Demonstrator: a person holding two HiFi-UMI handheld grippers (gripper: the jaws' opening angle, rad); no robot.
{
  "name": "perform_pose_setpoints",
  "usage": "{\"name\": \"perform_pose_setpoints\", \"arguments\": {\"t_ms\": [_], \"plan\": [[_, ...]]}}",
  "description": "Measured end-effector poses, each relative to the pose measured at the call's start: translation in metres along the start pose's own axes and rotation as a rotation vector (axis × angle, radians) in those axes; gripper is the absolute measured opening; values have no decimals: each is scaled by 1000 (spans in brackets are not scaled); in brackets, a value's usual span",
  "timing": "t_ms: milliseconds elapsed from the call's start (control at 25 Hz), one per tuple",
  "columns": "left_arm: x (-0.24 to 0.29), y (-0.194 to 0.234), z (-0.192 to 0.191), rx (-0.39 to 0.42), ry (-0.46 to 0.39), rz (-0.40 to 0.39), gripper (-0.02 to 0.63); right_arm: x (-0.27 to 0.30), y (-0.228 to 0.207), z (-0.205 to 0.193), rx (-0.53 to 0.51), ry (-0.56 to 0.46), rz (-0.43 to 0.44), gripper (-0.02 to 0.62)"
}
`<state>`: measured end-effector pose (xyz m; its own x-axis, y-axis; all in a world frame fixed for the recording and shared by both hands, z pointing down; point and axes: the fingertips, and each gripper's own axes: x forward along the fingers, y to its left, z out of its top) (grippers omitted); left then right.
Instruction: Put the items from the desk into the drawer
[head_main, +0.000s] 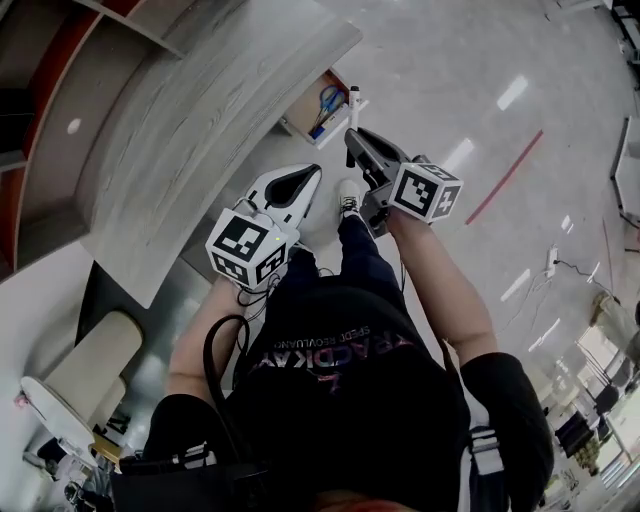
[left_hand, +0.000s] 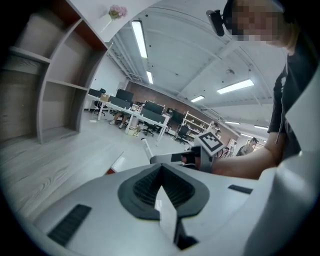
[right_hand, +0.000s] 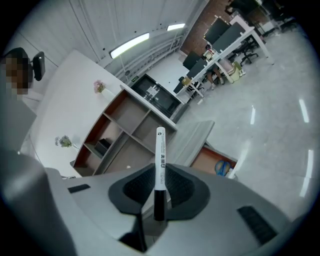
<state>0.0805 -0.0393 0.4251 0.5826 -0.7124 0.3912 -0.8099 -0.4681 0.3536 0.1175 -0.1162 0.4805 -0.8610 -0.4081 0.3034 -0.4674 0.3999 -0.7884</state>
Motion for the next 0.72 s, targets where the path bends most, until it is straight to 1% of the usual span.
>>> {"name": "perform_pose_setpoints", "arguments": {"t_ms": [200, 440, 720], "plan": [[21, 5, -17, -30, 32, 41, 11, 22, -36, -18, 57, 87, -22, 75], [37, 18, -42, -84, 51, 96, 11, 47, -75, -35, 66, 160, -61, 75], [52, 25, -72, -174, 83, 158, 11, 77, -114, -55, 111, 258, -107, 75]]}}
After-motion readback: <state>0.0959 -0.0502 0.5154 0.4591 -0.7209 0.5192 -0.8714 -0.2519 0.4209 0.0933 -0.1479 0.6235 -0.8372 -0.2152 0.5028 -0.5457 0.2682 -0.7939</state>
